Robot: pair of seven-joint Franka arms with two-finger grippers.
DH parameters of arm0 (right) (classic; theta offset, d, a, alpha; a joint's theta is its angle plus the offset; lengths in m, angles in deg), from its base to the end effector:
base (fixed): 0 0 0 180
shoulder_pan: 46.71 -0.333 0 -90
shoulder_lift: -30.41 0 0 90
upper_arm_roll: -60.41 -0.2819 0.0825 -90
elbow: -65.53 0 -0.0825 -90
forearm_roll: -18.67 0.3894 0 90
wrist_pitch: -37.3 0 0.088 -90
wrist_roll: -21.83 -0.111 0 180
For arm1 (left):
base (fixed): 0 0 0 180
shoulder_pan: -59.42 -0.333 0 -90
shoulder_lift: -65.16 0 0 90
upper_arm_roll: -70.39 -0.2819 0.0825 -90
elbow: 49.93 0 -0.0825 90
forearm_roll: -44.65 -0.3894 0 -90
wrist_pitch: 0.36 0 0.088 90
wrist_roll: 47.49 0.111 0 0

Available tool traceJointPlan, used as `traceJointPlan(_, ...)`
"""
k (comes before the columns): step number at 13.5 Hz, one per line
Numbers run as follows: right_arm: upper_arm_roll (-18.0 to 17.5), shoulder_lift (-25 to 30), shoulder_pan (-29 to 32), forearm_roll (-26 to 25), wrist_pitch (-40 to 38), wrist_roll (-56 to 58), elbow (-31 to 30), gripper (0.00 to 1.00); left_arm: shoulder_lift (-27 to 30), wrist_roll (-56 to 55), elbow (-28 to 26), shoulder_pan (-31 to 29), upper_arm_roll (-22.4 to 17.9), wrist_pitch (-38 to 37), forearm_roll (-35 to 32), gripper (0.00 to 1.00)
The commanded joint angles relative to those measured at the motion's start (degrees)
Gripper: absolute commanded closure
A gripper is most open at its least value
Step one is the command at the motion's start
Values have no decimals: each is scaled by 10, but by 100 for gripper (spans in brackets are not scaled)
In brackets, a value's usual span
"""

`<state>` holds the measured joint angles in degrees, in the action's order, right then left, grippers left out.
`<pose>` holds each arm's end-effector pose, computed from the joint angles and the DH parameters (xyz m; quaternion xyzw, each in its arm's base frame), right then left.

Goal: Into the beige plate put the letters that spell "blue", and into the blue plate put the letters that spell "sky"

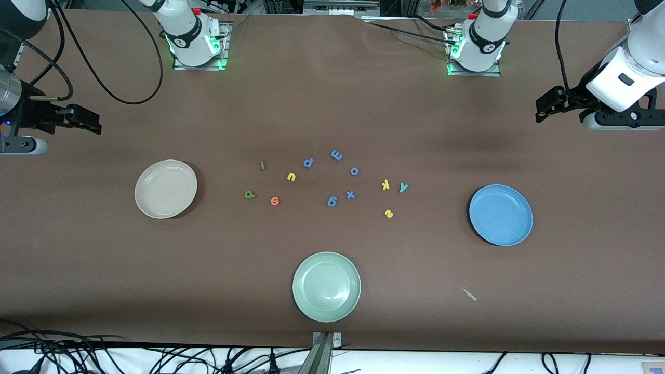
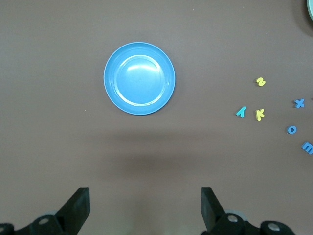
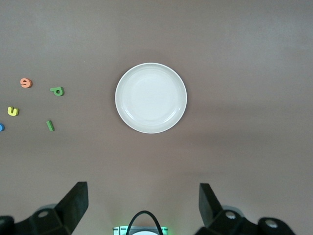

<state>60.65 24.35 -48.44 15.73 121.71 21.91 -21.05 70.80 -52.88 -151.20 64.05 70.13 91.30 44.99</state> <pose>0.5758 0.0090 0.5468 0.9970 0.0130 -0.0714 0.0267 0.5285 -0.0410 0.5487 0.9994 0.0091 -0.0348 0.0002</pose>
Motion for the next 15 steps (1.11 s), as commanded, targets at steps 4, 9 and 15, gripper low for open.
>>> traceJointPlan(4, 1, 1, 0, -4, -7, 6, 8, 0, -3, -4, 15, 1, 2, -14, -16, 0)
traceJointPlan(9, 1, 1, 0, -6, -8, 6, 9, 0, -4, -4, 15, 1, 0, -14, -16, 0)
traceJointPlan(15, 1, 1, 0, -5, -8, 6, 9, 0, -5, -4, 15, -5, -2, -13, -17, 0)
